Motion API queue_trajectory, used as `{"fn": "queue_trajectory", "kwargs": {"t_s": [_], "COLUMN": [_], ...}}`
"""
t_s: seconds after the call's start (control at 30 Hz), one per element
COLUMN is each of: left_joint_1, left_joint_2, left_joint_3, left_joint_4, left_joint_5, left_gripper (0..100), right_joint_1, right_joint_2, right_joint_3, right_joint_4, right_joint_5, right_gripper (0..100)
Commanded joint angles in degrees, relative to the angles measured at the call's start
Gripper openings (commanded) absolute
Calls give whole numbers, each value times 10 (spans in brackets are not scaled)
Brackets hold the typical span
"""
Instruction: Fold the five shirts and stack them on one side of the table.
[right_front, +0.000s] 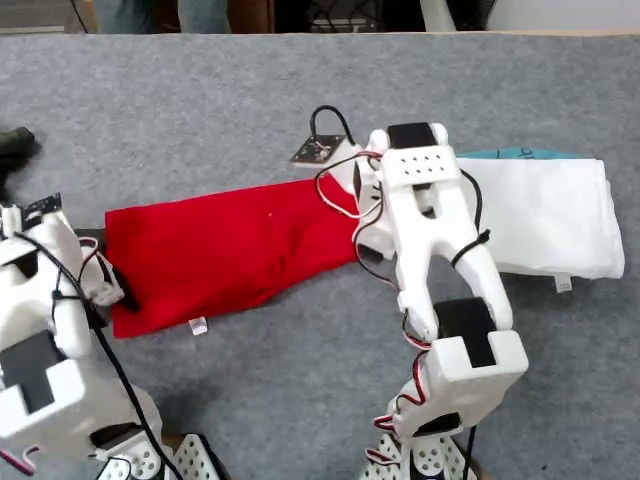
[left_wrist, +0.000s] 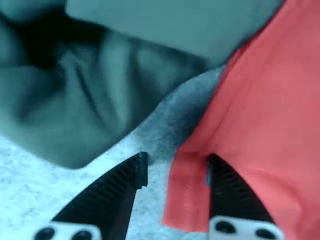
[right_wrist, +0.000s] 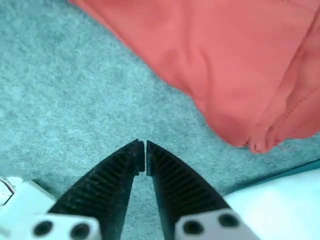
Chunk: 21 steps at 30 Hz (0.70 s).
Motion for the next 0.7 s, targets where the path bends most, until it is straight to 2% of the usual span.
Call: {"fn": "queue_trajectory", "kwargs": {"t_s": [0.0,0.03,0.27,0.4,0.47,0.57,0.67], "left_joint_1": [24,35,60,41,44,85,169], "left_joint_2": [32,32,23,-52,-108,-200,-279], "left_joint_3": [-31,-34,-51,-92,-109,-121,-126], "left_joint_4": [11,17,18,64,88,112,131], "left_joint_5": [-1,-8,-8,-8,-8,-8,-7], "left_gripper": [56,23,29,29,29,29,29], "right_joint_1": [-4,-4,-4,-3,-3,-3,4], "right_joint_2": [-2,-2,-3,-3,-3,-2,-2], "right_joint_3": [-27,-27,-30,-75,-114,-187,-260], "right_joint_4": [7,7,2,4,3,4,7], "right_joint_5": [-4,-4,-4,-9,-34,-61,-77], "right_gripper": [15,15,15,15,15,15,15]}}
